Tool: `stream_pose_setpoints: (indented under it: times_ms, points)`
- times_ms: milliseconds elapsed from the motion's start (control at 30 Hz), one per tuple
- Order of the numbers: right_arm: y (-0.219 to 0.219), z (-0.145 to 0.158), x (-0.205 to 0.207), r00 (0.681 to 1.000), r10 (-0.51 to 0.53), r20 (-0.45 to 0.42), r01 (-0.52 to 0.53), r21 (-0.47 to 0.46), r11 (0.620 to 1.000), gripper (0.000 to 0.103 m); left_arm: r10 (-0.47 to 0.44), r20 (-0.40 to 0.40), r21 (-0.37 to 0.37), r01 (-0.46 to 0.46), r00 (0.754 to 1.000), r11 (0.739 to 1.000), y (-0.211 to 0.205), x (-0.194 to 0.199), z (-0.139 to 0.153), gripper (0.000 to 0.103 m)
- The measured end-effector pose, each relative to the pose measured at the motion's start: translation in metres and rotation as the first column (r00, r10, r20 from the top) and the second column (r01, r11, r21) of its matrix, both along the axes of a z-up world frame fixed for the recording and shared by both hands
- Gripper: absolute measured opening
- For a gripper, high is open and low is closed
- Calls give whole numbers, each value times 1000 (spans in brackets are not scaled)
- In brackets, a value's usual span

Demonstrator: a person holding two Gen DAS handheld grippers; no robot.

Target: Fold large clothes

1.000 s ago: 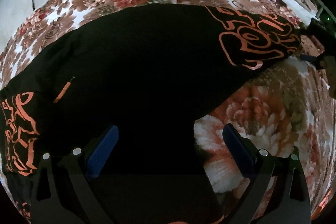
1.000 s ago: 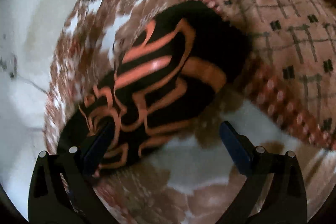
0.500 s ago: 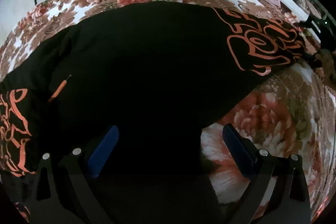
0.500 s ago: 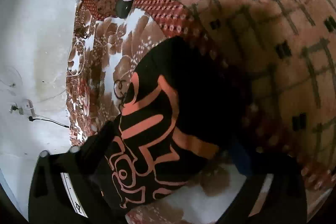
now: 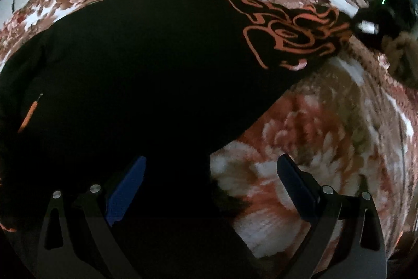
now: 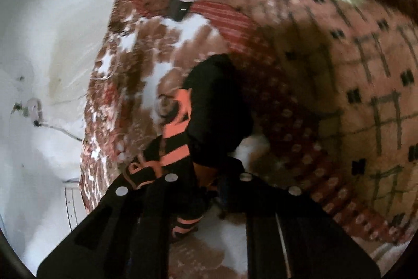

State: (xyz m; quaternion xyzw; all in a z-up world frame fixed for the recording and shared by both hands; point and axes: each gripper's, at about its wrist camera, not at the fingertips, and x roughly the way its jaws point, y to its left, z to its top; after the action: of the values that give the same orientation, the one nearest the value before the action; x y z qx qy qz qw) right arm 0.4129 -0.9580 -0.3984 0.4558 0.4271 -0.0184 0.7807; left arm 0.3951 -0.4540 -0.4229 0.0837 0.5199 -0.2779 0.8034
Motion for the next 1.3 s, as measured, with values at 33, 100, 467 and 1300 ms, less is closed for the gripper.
stream_pose_setpoints:
  times_ms: [33, 100, 467, 1300]
  points:
    - [2, 8, 0, 1000, 9, 11, -9, -7, 1000, 13, -7, 6, 10, 7, 1000, 1000, -1, 0, -1, 98]
    - [10, 28, 1, 998, 40, 43, -39, -23, 999, 13, -14, 31, 42, 13, 999, 999, -6, -4, -3, 98]
    - [160, 172, 22, 917, 328, 227, -314, -98, 945, 12, -34, 174, 181, 2, 984, 983, -24, -21, -11, 98]
    - [645, 168, 85, 603, 774, 194, -782, -48, 621, 12, -85, 179, 155, 58, 980, 986, -32, -26, -13, 98]
